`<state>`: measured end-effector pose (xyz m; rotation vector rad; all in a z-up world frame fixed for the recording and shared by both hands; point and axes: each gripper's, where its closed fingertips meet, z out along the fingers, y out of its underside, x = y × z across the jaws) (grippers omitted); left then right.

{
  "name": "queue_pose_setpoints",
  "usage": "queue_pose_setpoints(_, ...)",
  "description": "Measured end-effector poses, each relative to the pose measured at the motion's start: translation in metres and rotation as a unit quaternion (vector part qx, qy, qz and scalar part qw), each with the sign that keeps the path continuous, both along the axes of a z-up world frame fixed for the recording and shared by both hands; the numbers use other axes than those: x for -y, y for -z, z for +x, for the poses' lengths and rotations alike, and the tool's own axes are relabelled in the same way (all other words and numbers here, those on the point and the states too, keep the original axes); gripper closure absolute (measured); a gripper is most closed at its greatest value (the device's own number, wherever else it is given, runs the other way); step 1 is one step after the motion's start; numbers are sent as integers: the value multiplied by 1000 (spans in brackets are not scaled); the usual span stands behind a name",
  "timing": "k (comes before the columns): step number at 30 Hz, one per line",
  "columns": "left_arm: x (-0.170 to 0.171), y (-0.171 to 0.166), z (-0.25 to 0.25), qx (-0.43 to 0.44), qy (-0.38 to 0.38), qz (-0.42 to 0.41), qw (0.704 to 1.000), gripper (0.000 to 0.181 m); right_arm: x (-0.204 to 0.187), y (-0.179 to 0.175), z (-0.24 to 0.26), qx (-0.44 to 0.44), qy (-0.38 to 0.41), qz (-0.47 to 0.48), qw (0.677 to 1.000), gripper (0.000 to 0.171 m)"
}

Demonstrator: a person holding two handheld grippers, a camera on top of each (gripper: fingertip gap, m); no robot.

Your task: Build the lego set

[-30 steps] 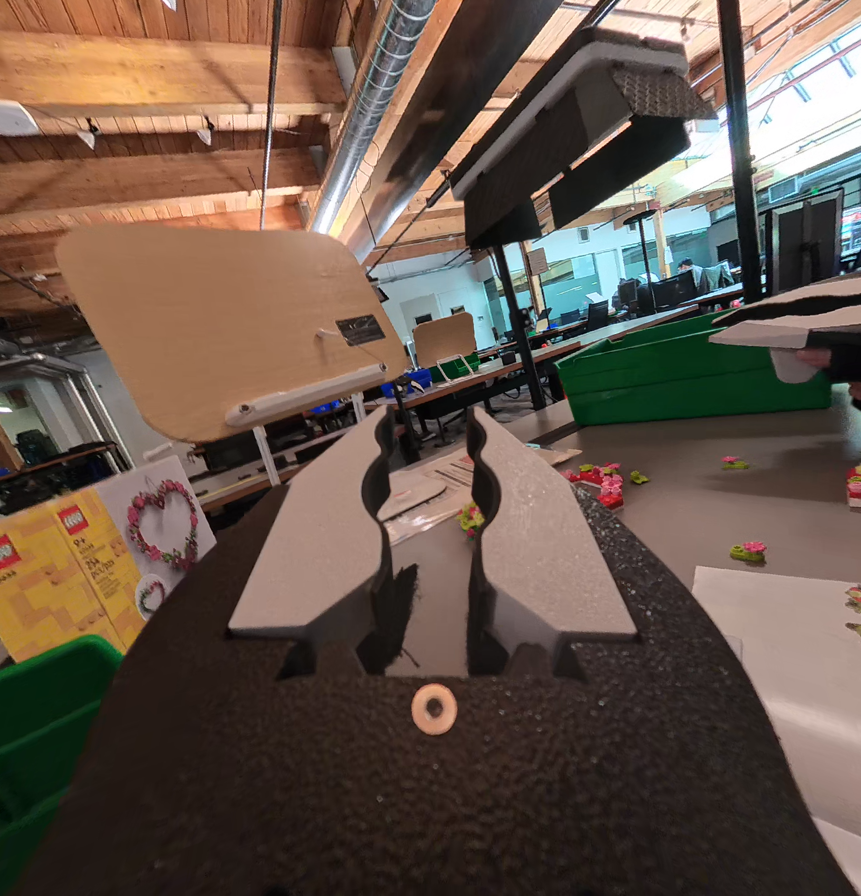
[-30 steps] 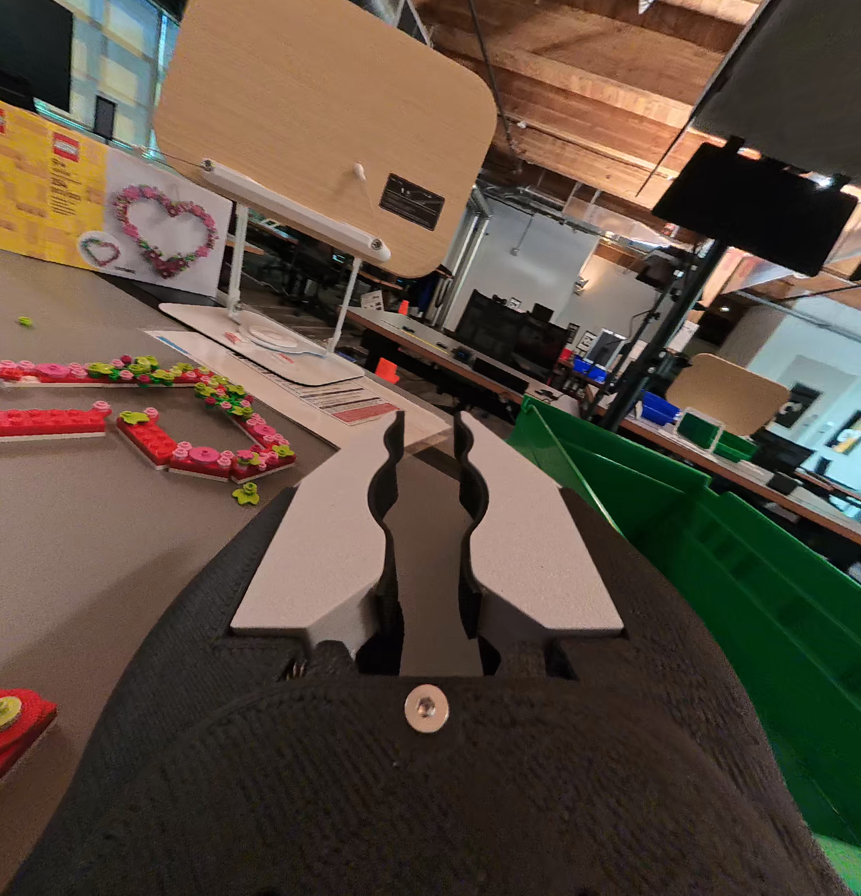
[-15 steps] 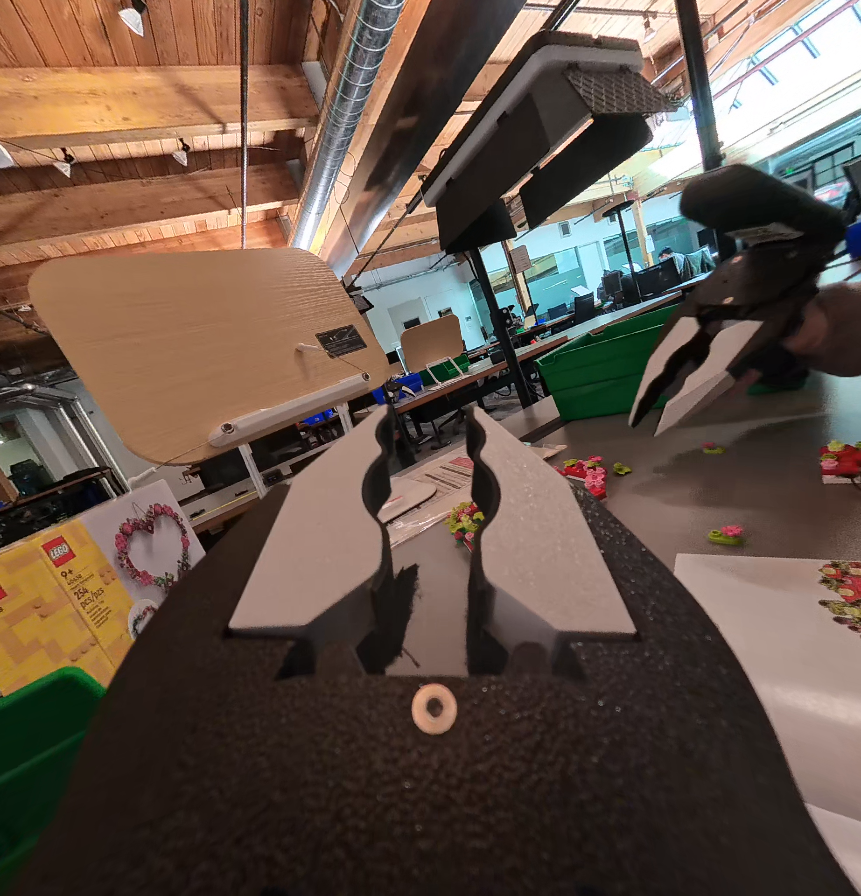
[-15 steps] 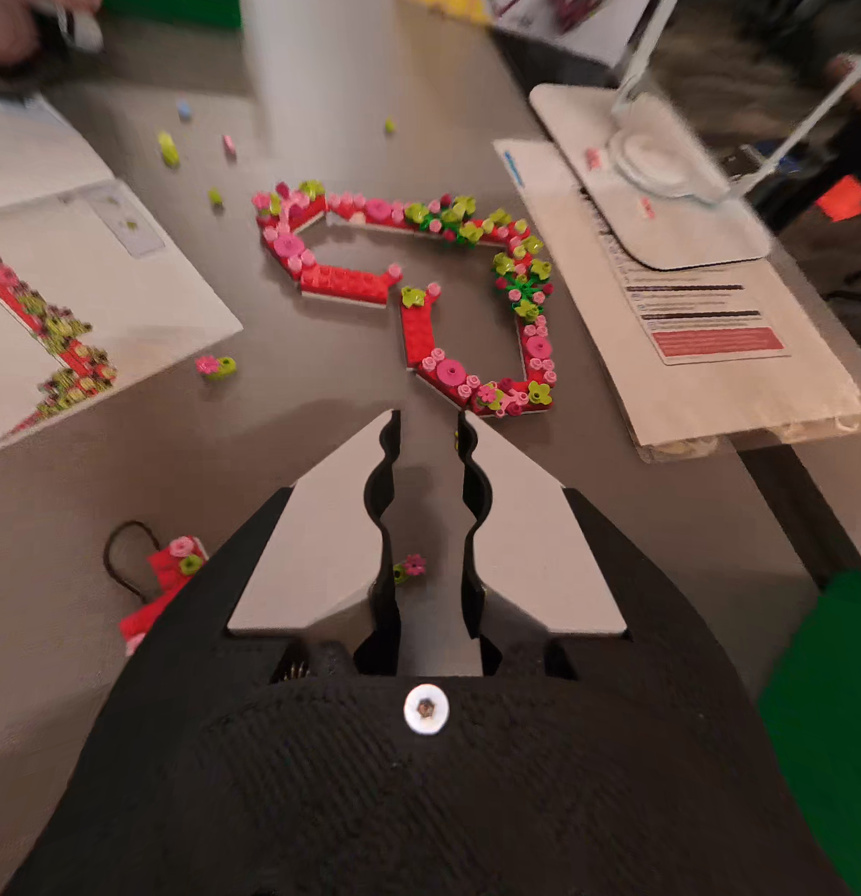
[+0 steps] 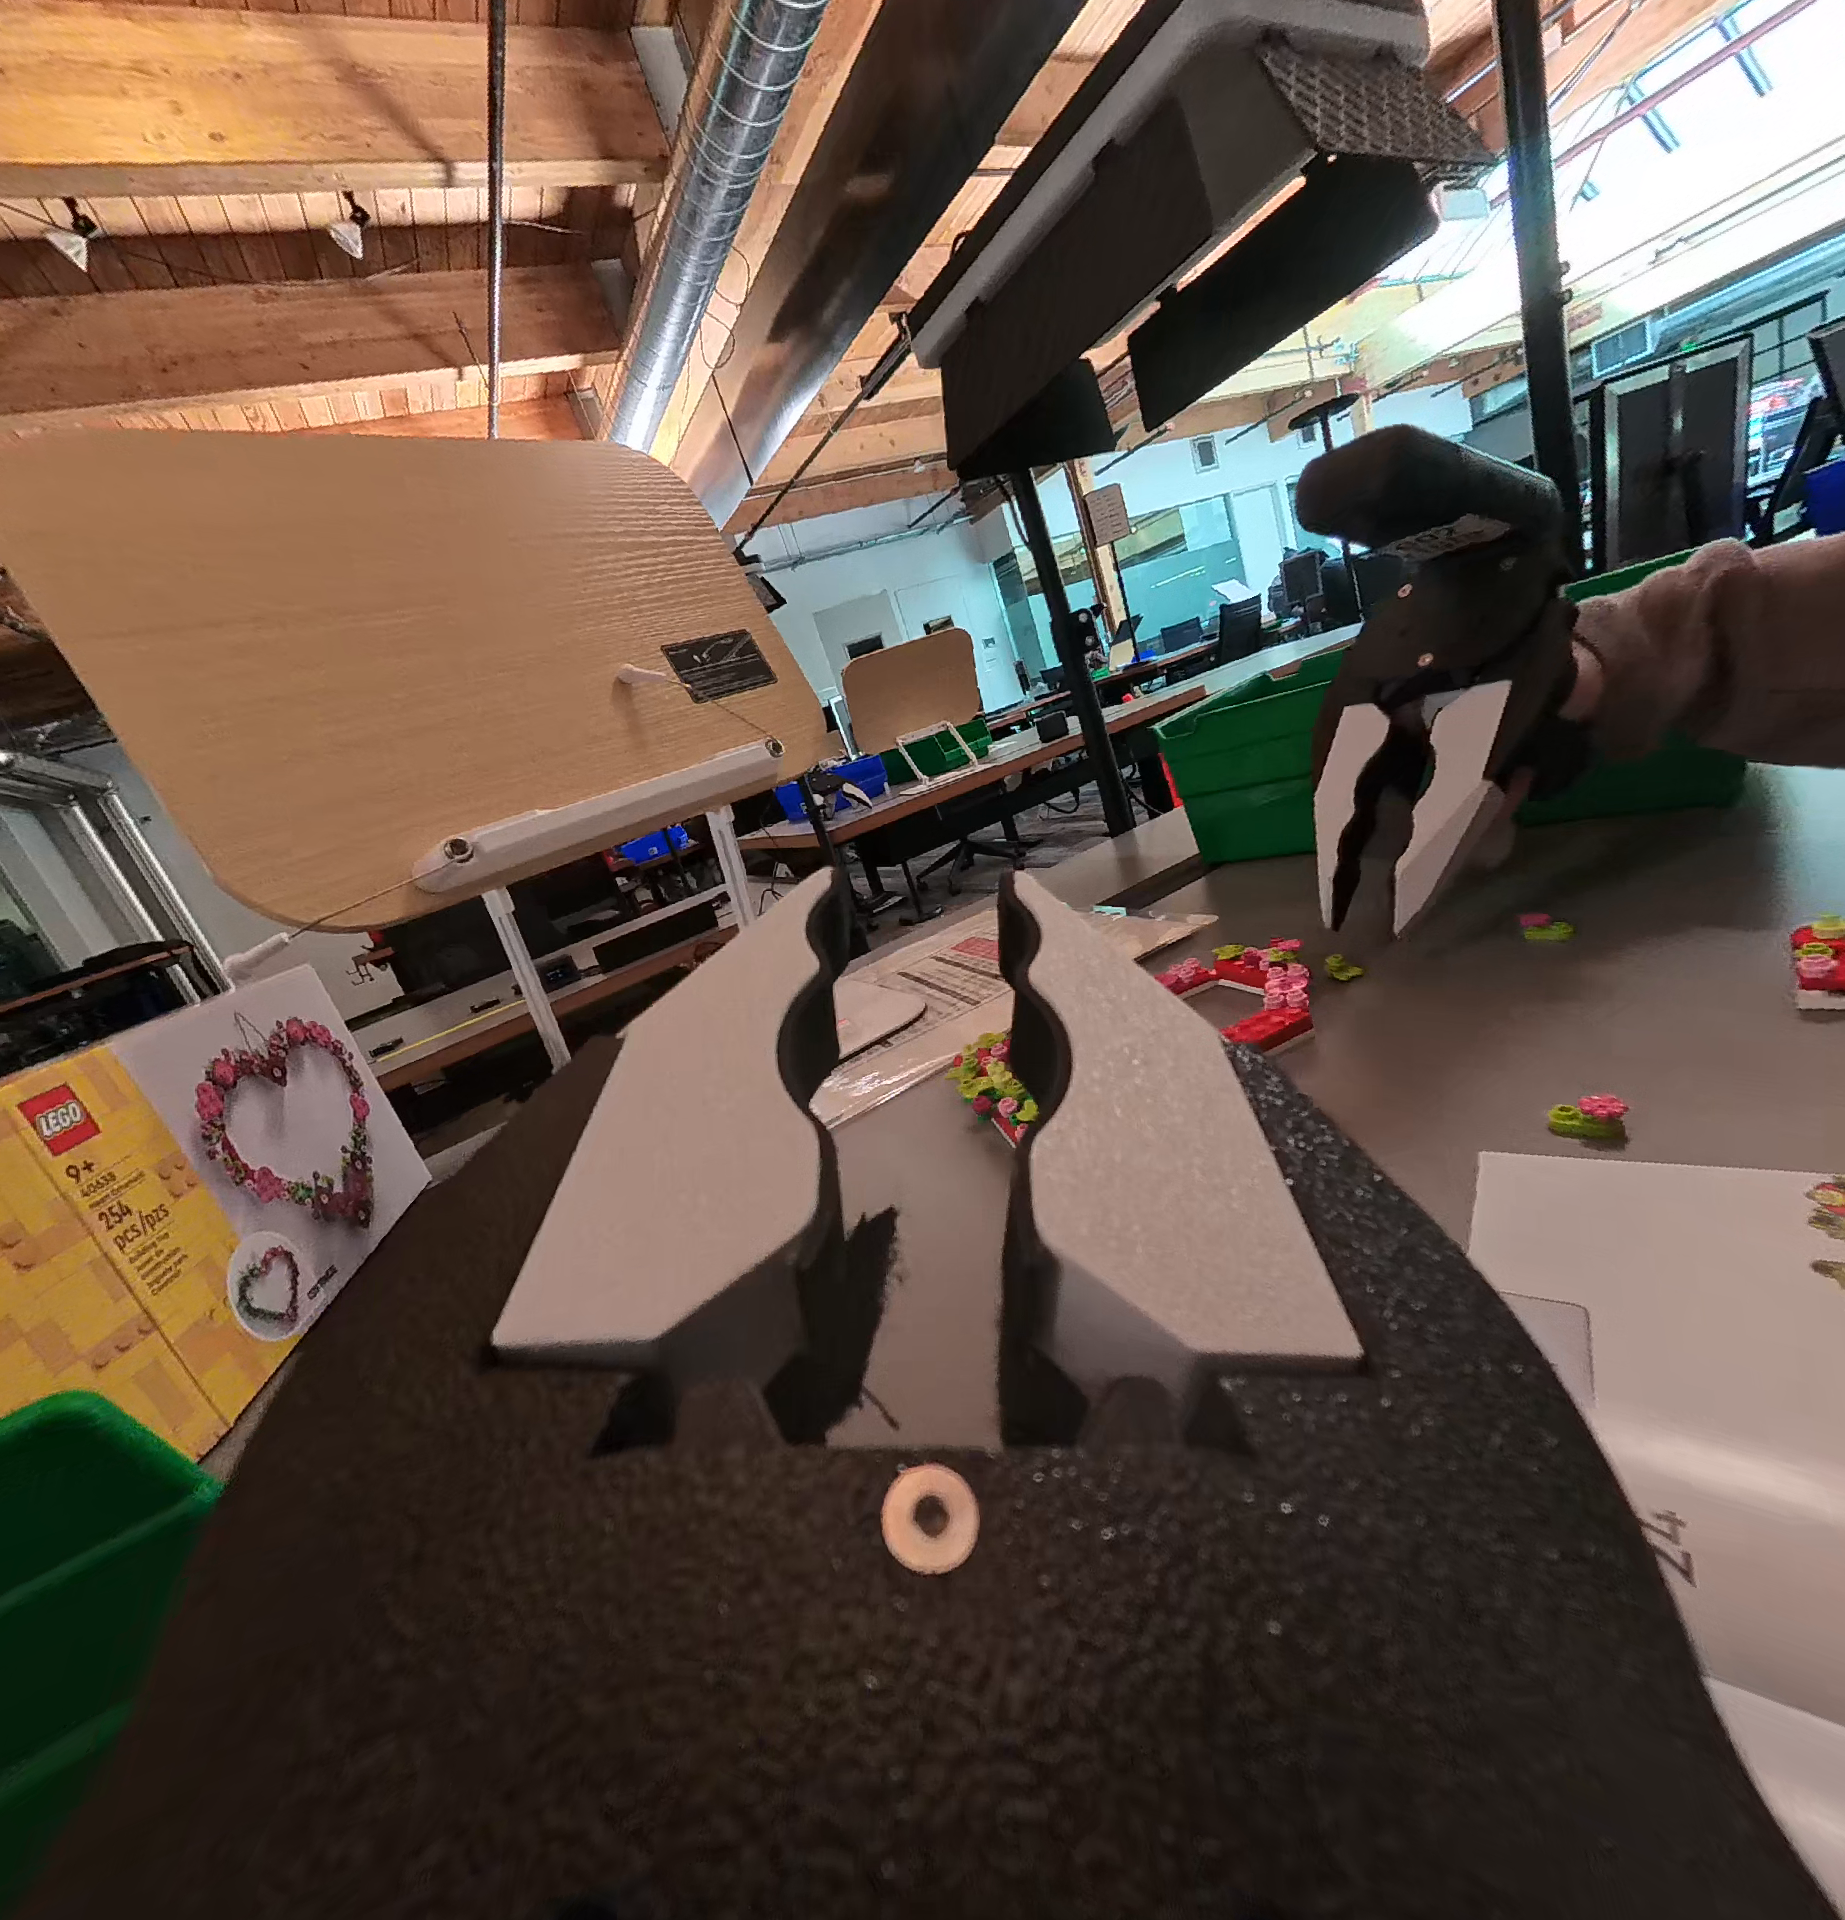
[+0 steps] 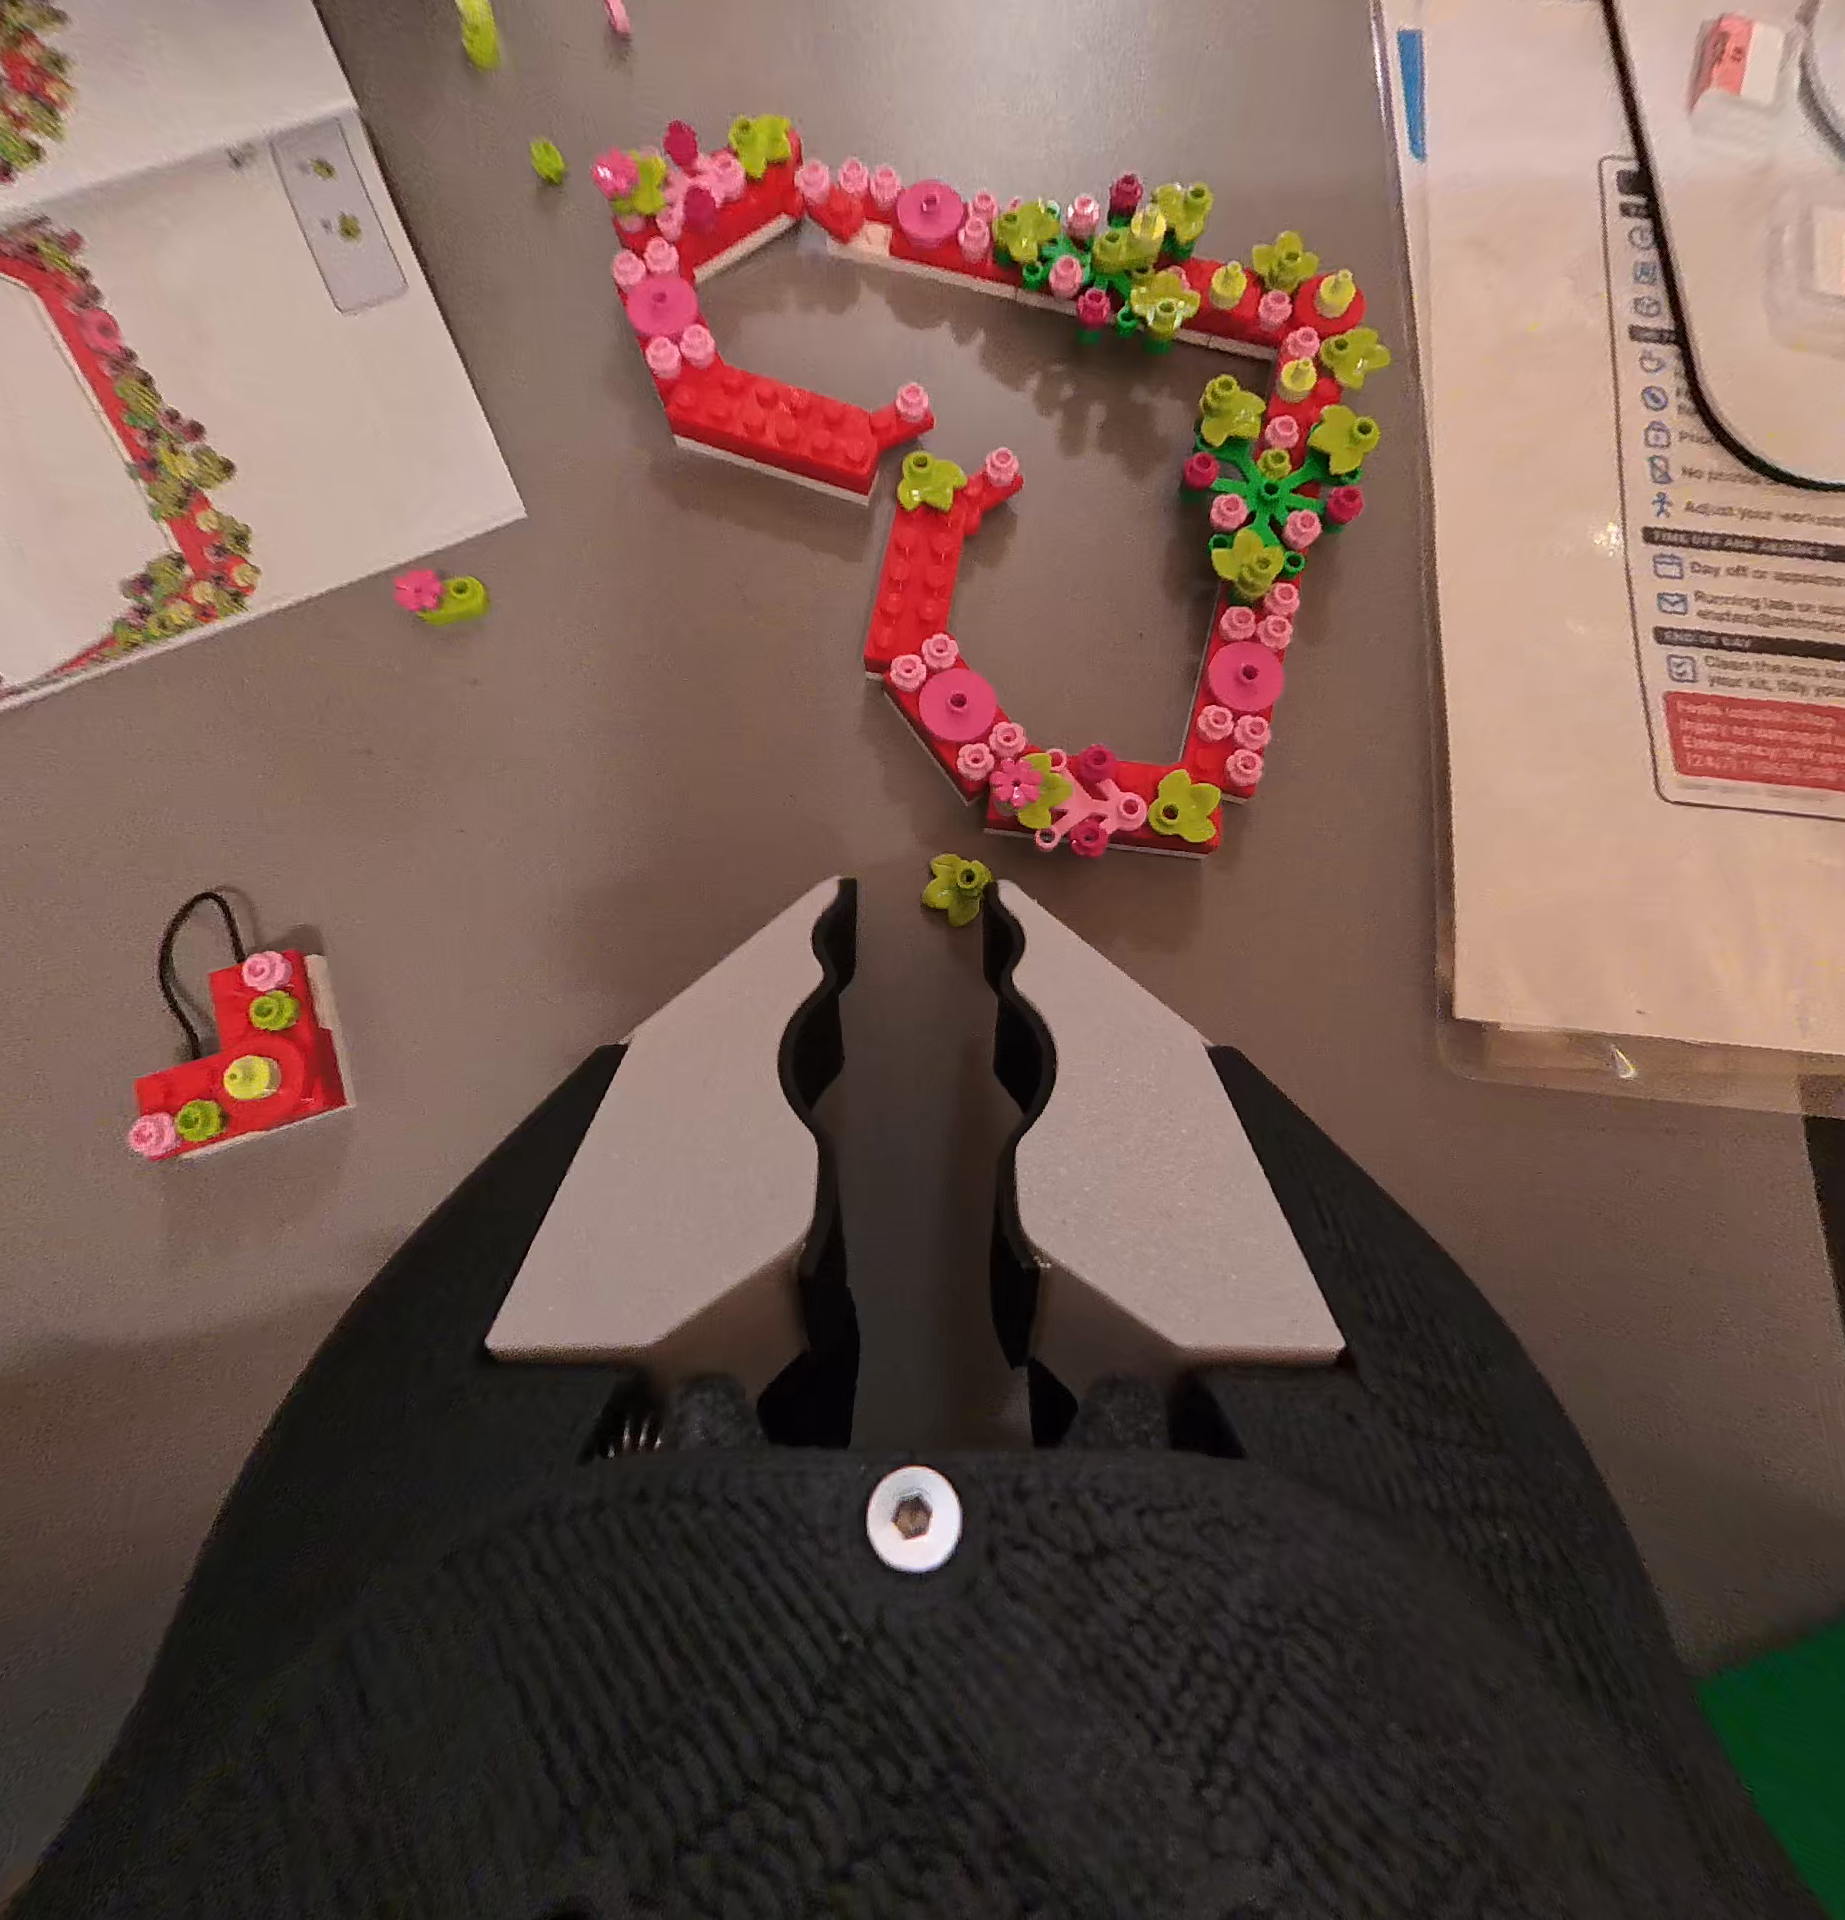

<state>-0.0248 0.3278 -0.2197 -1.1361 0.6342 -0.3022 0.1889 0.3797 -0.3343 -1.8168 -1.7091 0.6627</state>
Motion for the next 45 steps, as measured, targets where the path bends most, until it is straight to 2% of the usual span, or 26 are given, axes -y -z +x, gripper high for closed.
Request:
queue_pose_setpoints(10, -4, 3, 1, 7, 9, -16, 1000, 155, -1, 8, 0, 10, -33, -4, 999, 147)
queue_pose_setpoints(23, -3, 4, 3, -1, 13, -14, 1000, 155, -8, 5, -4, -25, -32, 8, 999, 159)
queue_pose_setpoints(35, 0, 5, 6, -14, 16, -9, 1000, 155, -8, 14, -9, -35, -37, -17, 999, 165)
queue_pose_setpoints(38, 5, 11, 18, -45, 38, -13, 998, 153, -7, 14, -8, -32, -37, -23, 999, 165)
queue_pose_setpoints(40, 6, 26, 32, -104, 62, -40, 992, 146, -3, 10, -9, -38, -38, -30, 998, 165)
queue_pose_setpoints(43, 9, 46, 53, -186, 116, -94, 971, 128, 7, -5, -16, -71, -49, -42, 995, 165)
queue_pose_setpoints(45, 12, 60, 63, -234, 154, -130, 951, 125, 14, -17, -27, -92, -57, -42, 993, 165)
